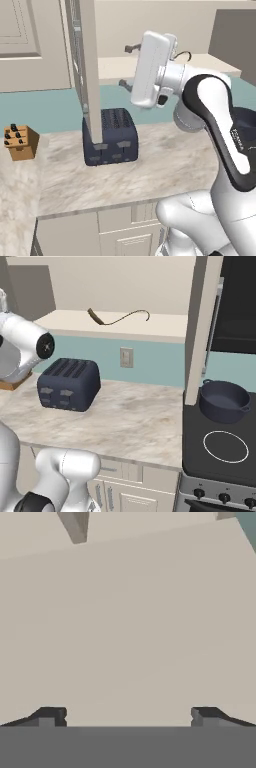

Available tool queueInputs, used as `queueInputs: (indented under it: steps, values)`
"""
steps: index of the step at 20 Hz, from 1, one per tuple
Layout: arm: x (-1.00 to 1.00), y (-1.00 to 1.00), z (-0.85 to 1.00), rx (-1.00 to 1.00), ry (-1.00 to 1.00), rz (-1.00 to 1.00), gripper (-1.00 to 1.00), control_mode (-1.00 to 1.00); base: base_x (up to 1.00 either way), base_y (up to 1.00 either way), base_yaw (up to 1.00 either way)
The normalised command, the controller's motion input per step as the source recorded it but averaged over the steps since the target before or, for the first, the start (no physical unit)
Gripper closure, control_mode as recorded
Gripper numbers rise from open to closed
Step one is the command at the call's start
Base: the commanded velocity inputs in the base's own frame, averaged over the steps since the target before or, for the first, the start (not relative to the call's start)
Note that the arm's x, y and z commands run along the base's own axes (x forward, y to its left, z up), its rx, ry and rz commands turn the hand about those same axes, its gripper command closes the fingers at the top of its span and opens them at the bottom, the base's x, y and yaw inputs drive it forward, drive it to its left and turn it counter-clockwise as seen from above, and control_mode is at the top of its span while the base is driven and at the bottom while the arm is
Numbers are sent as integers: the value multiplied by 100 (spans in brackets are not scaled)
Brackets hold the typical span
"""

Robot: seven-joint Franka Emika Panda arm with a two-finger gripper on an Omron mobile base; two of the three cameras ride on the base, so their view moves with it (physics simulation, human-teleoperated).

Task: Open the cabinet and move the ladle to the pot. Then close the cabinet.

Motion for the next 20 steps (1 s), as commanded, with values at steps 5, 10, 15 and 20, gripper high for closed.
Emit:
queueInputs:
  steps: [5, 10, 15, 20]
  values:
    - [0, -61, 34, -15, 32, -11, -100, -100, 0, 0, 0]
    - [-9, -42, 2, -36, 11, -25, -100, -100, 0, 0, 0]
    - [-20, -58, 0, -33, 0, -27, -100, -100, 0, 0, 0]
    - [-29, -68, -12, -30, -8, -29, -100, -100, 0, 0, 0]
